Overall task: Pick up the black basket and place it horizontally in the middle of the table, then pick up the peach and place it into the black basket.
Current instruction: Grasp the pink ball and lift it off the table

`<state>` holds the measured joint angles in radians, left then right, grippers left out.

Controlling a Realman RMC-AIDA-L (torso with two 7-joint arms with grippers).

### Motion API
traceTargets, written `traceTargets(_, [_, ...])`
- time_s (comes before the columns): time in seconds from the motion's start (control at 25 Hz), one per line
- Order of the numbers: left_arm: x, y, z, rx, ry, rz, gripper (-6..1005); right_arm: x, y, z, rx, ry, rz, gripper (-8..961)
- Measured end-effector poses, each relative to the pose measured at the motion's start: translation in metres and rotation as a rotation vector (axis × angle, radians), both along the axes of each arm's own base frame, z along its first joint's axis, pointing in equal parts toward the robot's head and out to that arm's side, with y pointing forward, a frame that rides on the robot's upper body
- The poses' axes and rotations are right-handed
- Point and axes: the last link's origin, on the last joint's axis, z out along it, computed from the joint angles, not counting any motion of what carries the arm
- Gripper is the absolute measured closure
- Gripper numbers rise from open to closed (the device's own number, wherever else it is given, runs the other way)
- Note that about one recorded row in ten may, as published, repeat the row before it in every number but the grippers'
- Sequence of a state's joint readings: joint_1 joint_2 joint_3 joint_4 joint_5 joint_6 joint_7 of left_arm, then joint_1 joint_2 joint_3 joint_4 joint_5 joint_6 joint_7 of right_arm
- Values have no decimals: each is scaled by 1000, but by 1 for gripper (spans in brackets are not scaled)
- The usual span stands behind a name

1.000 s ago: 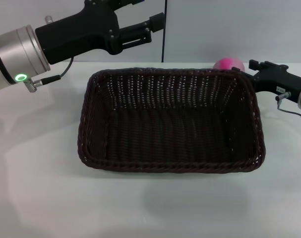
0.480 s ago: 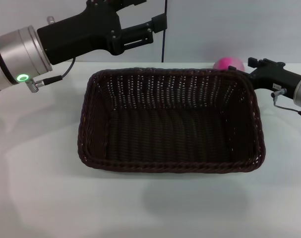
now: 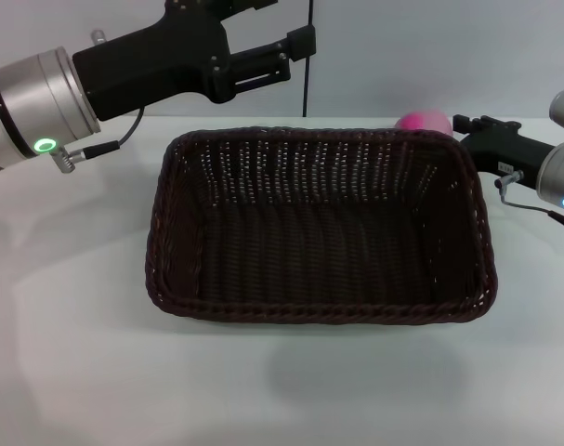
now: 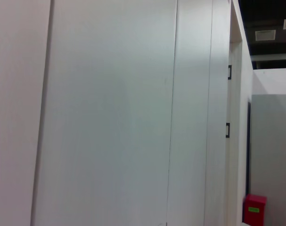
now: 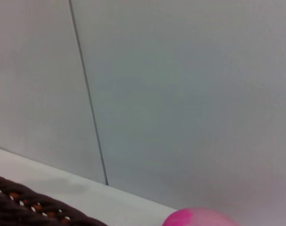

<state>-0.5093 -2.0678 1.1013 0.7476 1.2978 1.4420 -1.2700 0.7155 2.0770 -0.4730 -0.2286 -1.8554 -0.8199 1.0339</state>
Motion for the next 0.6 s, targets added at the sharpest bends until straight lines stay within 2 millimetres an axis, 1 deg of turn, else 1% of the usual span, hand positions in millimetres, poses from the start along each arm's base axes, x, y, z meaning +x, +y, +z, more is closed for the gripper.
traceTargets(0.12, [-1,0,-1,-3,-1,3,197,-3,2,0,0,-2,7,279])
traceTargets(0.24, [-1,0,-1,-3,-1,3,197,-3,3,-1,-1,-4,6,313])
traceTargets(0.36, [-1,0,-1,-4,-1,4,197,-4,4,-5,-9,-25,-1,346])
traceTargets(0.6, [0,0,-1,-4,-3,5,197,-5,6,-9,-13,-48,-8,511])
